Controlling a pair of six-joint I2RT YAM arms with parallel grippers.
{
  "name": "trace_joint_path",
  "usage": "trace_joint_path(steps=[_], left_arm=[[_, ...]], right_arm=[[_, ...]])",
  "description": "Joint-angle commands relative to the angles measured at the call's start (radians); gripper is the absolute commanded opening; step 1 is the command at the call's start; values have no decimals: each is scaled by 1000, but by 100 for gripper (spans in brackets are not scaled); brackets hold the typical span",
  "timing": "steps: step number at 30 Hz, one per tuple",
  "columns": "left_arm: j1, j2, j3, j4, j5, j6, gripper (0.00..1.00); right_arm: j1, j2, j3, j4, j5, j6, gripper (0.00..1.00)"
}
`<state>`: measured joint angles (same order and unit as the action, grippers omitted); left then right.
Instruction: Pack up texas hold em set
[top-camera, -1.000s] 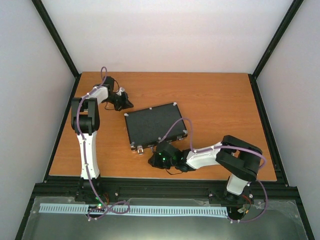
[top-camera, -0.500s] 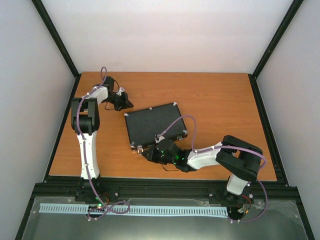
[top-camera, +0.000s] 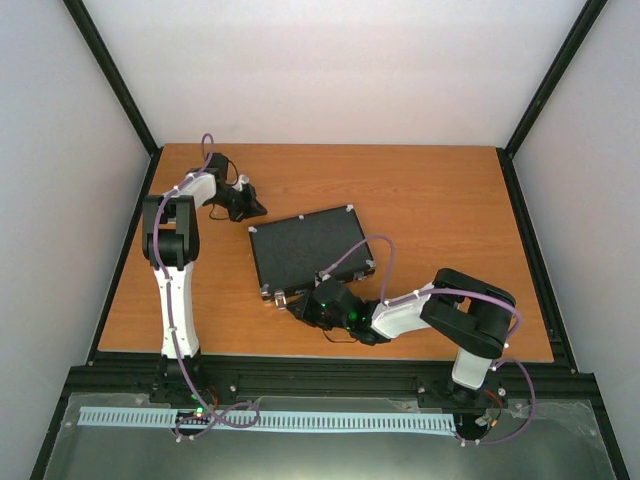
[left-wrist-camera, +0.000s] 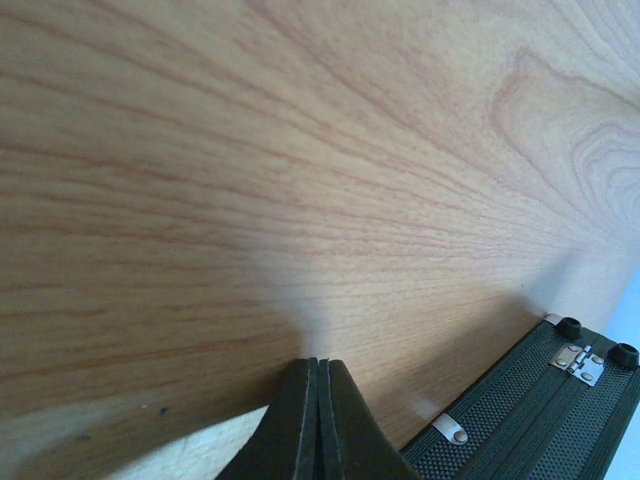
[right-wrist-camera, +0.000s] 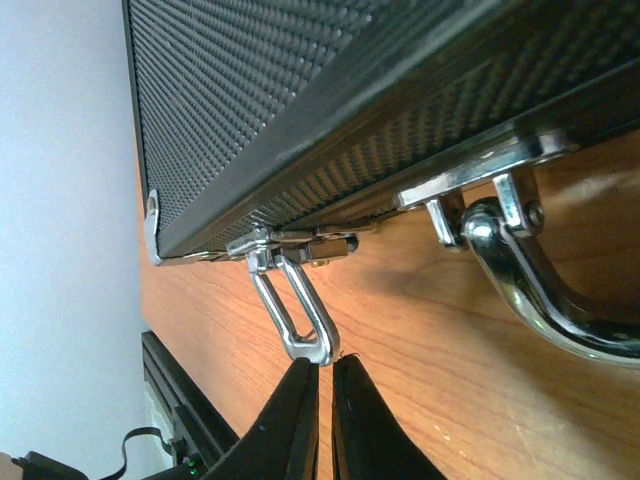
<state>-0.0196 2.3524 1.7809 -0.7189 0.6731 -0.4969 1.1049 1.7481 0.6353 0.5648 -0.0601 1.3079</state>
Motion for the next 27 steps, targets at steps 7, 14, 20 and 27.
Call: trace_joint_path(steps=[7, 14, 20, 27], left_arm=[[2, 71, 7, -26, -83, 5, 1], [1, 80, 14, -27, -83, 4, 1], [2, 79, 12, -27, -85, 6, 1], [1, 74, 6, -26, -85, 7, 1]], right_arm=[[-5, -18, 42, 6, 16, -31, 5], [-5, 23, 66, -10, -33, -31, 6], [-5, 75, 83, -5, -46, -11, 5], [-7, 83, 91, -41, -1, -6, 5]])
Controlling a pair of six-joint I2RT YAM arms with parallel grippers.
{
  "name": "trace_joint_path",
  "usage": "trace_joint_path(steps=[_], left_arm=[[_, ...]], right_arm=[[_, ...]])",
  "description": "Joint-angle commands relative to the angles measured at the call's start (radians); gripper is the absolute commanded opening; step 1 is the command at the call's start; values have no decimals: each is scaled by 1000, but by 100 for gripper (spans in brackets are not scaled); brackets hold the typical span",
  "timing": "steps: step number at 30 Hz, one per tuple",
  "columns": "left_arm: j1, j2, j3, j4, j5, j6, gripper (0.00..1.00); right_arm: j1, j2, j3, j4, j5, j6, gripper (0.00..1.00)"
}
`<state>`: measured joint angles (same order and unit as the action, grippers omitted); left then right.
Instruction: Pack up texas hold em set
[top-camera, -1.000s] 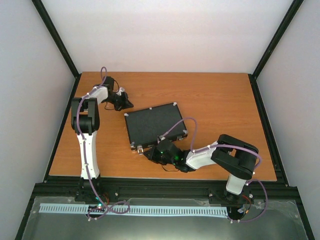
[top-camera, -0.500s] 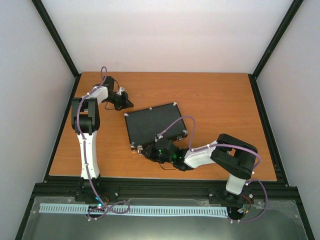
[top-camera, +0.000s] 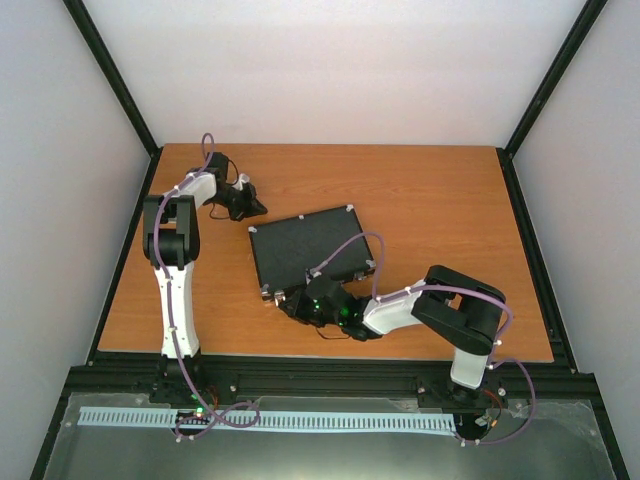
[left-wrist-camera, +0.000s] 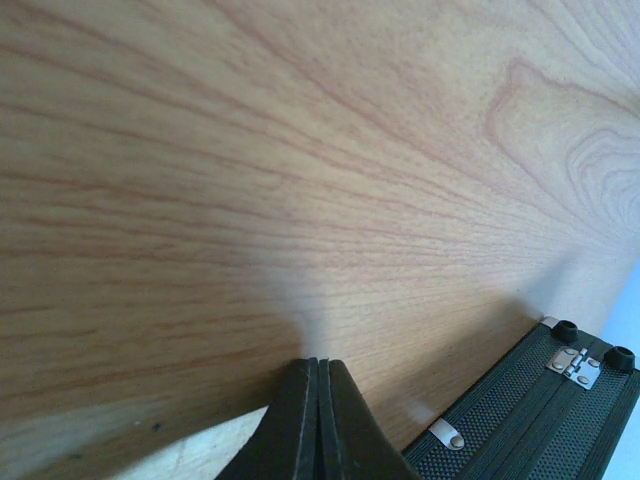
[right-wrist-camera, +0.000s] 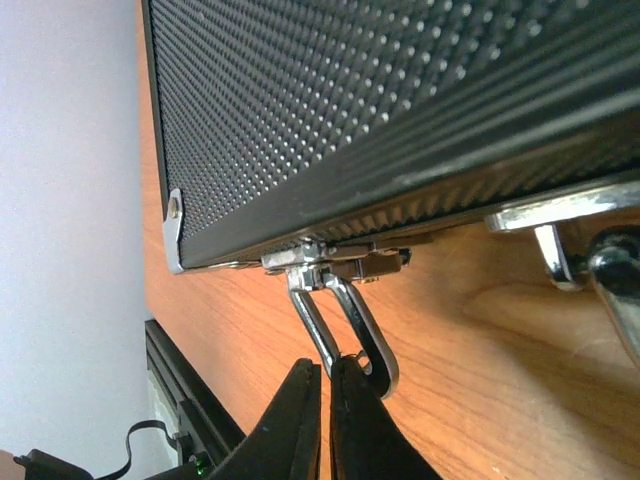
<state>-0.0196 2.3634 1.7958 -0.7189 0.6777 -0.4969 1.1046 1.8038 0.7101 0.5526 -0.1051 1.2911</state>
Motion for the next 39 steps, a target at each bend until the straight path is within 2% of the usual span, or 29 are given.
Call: trace_joint_path(steps=[1, 4, 15, 19, 23, 26, 28, 32, 39], left_arm=[[2, 63, -9, -26, -89, 7, 1], [1, 60, -12, -26, -89, 6, 1], [1, 62, -21, -19, -84, 4, 1], [2, 64, -12, -24, -85, 5, 1], [2, 73, 1, -25, -80, -1, 1], [2, 79, 8, -25, -78, -2, 1], [1, 83, 10, -27, -79, 0, 1], [1, 85, 10, -32, -85, 7, 1], [1, 92, 9, -30, -86, 6, 1]], right_arm=[[-6, 37, 22, -37, 45, 12, 4], [-5, 60, 51, -96, 49, 14, 4], [24, 189, 288, -543, 231, -72, 3], [52, 156, 343, -665, 322, -168, 3], [73, 90, 333, -718, 379, -238, 3], [88, 46, 276, -709, 391, -251, 3], [90, 32, 218, -643, 370, -254, 3], [90, 14, 105, -441, 328, -310, 3], [90, 91, 42, -148, 204, -383, 3]])
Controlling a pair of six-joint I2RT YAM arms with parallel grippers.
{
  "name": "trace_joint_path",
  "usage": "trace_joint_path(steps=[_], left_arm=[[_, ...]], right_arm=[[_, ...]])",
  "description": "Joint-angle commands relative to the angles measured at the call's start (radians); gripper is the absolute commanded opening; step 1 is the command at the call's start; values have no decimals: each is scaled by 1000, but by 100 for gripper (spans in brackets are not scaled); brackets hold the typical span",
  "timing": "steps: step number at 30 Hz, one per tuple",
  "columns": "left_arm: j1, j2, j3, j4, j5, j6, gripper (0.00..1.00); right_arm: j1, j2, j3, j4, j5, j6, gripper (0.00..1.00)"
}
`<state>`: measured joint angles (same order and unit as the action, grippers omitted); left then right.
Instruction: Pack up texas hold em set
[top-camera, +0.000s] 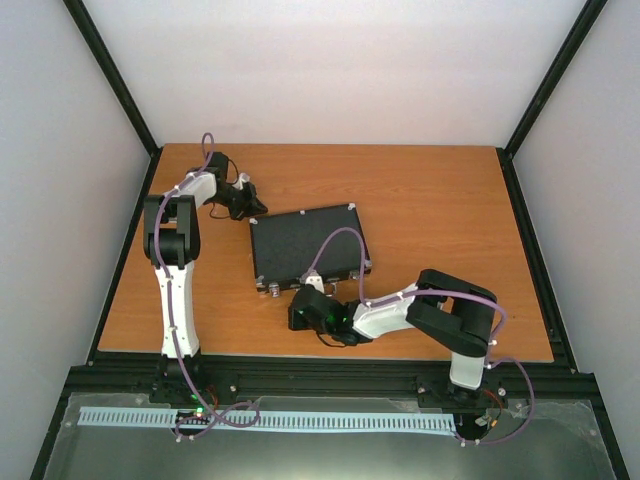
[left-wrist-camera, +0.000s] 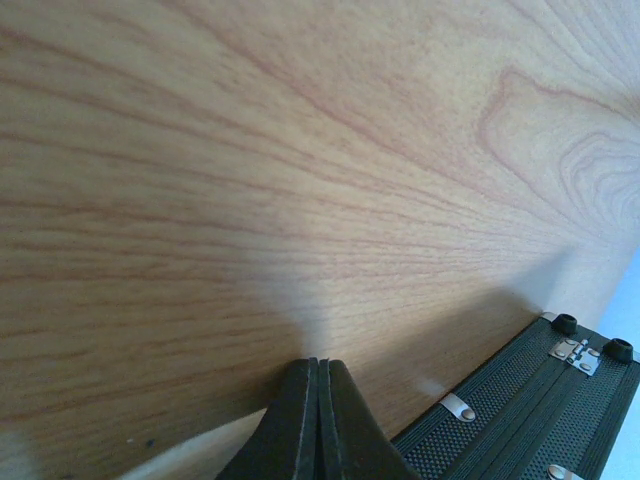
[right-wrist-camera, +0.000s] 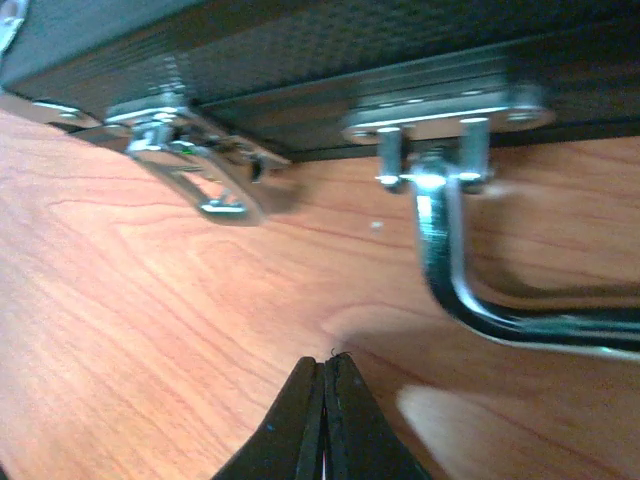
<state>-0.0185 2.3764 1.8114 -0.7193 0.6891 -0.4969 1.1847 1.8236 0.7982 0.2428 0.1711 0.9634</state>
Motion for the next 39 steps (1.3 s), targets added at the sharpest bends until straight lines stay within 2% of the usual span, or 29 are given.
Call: trace_joint_path(steps=[1, 7, 22, 39], left_arm=[[0, 78, -8, -30, -97, 7, 1], [0, 75, -13, -33, -103, 14, 1], [1, 82, -17, -34, -104, 18, 1], [1, 99, -5, -37, -108, 21, 1]], right_arm=[[10, 82, -51, 192, -77, -54, 3], [8, 134, -20, 240, -91, -69, 3], [7, 121, -17, 222, 26, -46, 3], [-26, 108, -11, 272, 2, -67, 3]])
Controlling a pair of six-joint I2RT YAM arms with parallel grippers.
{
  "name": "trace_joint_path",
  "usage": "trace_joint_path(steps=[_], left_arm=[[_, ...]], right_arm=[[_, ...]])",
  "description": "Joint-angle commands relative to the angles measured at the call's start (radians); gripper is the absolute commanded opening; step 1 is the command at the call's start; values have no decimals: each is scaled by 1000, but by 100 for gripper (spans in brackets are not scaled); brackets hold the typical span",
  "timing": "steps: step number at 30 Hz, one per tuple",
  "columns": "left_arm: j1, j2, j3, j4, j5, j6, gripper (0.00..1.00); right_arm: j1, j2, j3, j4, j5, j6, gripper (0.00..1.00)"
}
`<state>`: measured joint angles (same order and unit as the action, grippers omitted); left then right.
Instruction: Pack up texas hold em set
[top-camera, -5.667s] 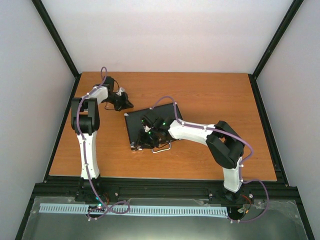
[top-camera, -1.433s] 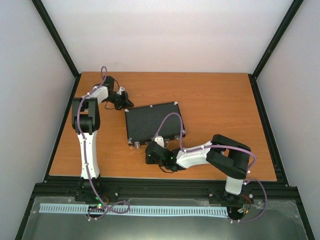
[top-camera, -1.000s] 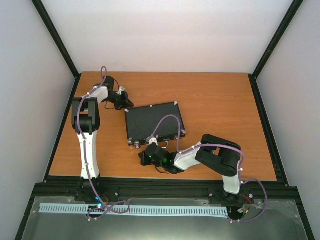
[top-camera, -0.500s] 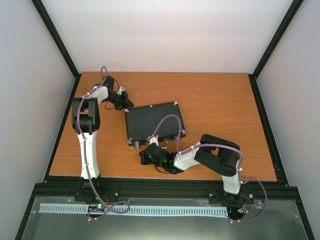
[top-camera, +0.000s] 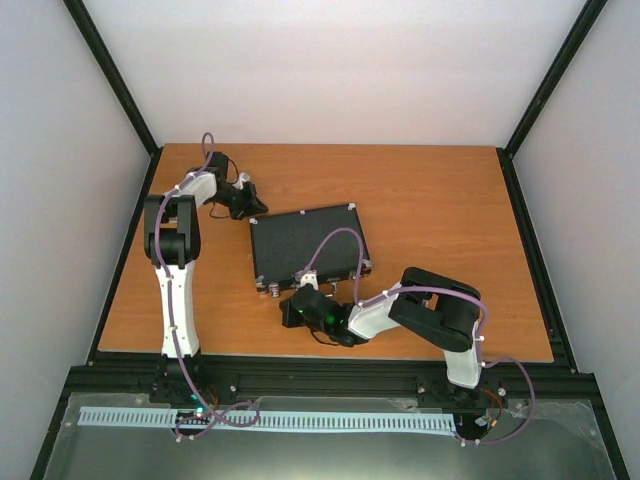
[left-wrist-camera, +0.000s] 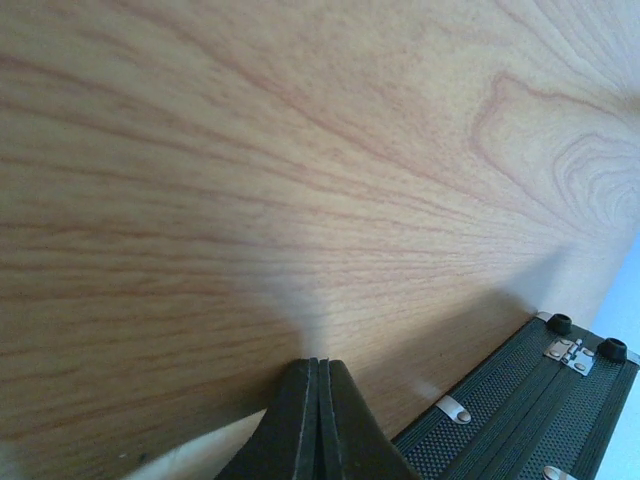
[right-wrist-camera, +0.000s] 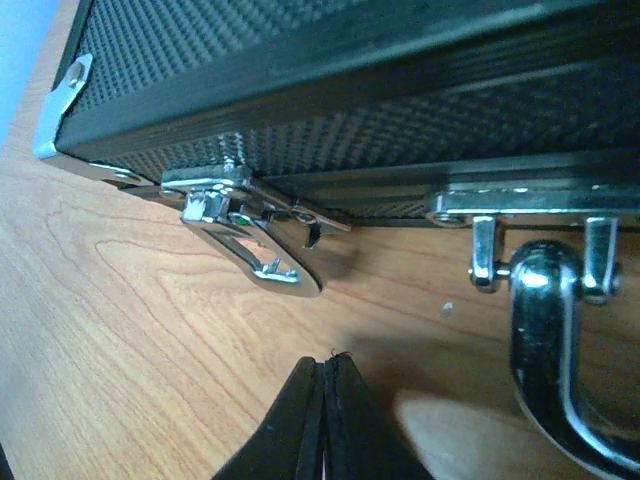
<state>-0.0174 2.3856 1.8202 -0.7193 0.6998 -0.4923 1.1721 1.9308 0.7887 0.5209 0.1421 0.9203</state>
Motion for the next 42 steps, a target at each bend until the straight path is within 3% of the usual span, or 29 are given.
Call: trace_joint_path(steps=[1, 16, 29, 35, 42], left_arm=[[-1, 90, -13, -37, -120, 17, 1], [0, 94, -16, -40, -125, 20, 1], [-1, 94, -48, -19, -115, 9, 1], [0, 104, -24, -27, -114, 5, 1], [0, 108, -10, -36, -121, 11, 1]], right_arm=[[-18, 2, 2, -4, 26, -27, 3], [-41, 38, 84, -9, -51, -74, 3], [-65, 122, 154, -163, -29, -26, 3], [-56, 35, 95, -215, -55, -74, 3], [-49, -64, 8, -78, -194, -213, 3]])
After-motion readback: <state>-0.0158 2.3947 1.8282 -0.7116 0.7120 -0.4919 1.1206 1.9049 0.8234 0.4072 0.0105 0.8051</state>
